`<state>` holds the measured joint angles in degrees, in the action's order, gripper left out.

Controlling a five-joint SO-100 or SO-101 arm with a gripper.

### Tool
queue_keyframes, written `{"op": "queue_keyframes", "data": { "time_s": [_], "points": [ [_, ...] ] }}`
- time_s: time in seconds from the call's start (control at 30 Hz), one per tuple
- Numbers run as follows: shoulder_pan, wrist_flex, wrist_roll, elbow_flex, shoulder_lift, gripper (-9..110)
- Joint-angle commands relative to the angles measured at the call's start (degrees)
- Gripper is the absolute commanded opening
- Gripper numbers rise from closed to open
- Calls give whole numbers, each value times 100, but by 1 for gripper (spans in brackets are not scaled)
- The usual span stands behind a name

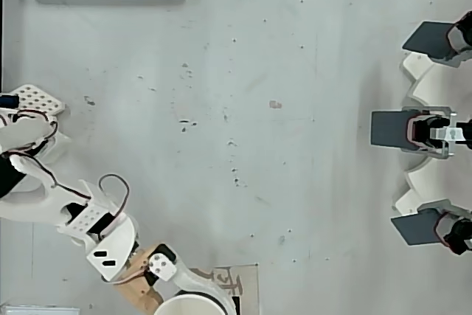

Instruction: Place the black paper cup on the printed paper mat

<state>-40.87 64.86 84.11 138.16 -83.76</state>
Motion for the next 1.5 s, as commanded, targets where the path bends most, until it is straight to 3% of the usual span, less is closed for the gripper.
{"op": "queue_keyframes", "data": {
  "time_s": [0.0,0.5,1.2,1.47],
  "points": [
    [-97,193,-35,-483,185,11],
    [-149,281,-35,-1793,1705,11],
    [-158,677,-26,-2241,2610,13],
    [-176,519,-35,-2206,2558,22]
  ]
}}
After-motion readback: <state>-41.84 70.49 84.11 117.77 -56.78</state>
